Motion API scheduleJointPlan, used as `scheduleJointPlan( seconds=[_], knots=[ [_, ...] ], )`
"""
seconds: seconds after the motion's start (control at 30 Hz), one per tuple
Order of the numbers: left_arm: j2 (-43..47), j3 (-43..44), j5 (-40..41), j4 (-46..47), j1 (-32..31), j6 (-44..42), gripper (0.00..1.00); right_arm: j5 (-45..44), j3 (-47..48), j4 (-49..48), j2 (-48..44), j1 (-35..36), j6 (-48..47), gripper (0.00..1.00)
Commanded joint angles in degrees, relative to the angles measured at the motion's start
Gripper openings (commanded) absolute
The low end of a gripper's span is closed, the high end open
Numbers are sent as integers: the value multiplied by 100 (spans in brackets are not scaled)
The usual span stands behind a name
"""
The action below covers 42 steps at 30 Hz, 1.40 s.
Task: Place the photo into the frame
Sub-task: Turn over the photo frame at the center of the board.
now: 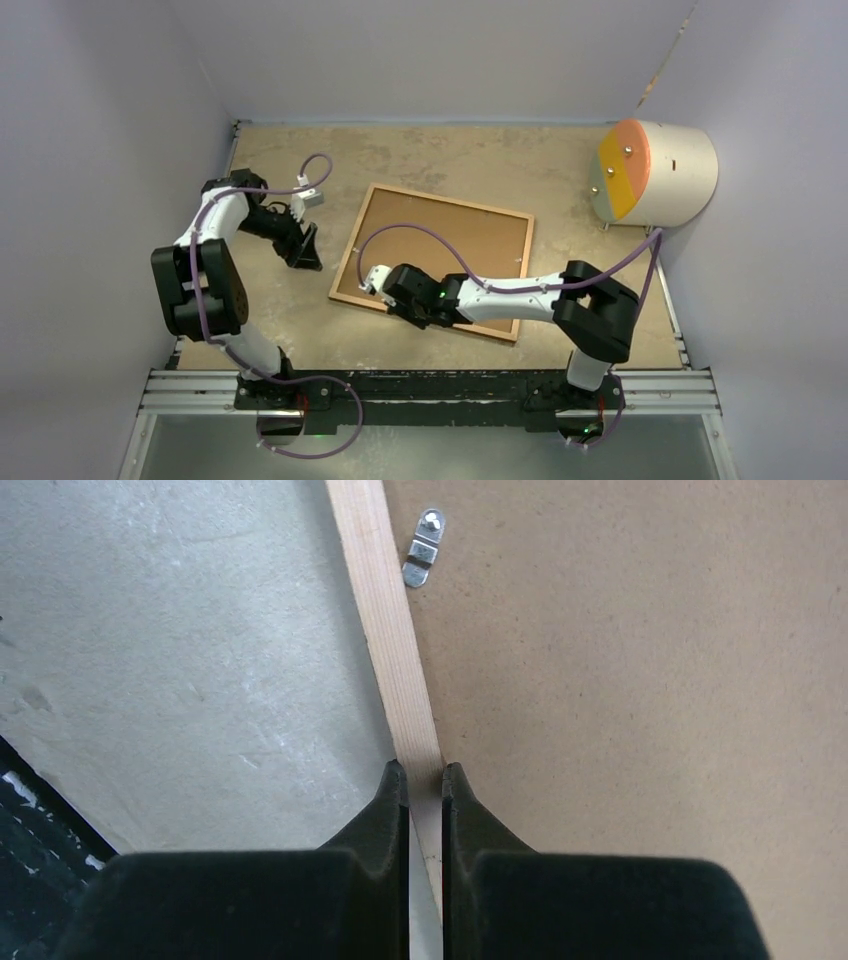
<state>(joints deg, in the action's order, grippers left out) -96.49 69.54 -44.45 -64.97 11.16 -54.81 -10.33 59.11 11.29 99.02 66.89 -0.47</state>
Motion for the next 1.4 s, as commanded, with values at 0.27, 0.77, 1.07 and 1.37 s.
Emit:
scheduleJointPlan(
  seconds=[0.27, 0.77, 1.07, 1.37],
  knots=[
    [1290, -841, -389, -463, 62, -2502, 88, 242, 517, -79, 227, -16, 228, 0],
    [3782, -2319, -283, 1757, 38, -4218, 89, 1770, 1443, 103, -367, -726, 1068, 0],
    [4096, -2844, -434, 2487, -422, -5716, 84, 2457, 2295, 426, -198, -1098, 1385, 0],
    [4105, -3179, -294, 4394, -1072, -5515, 64, 2595, 3096, 917, 84, -1117, 1541, 0]
  ],
)
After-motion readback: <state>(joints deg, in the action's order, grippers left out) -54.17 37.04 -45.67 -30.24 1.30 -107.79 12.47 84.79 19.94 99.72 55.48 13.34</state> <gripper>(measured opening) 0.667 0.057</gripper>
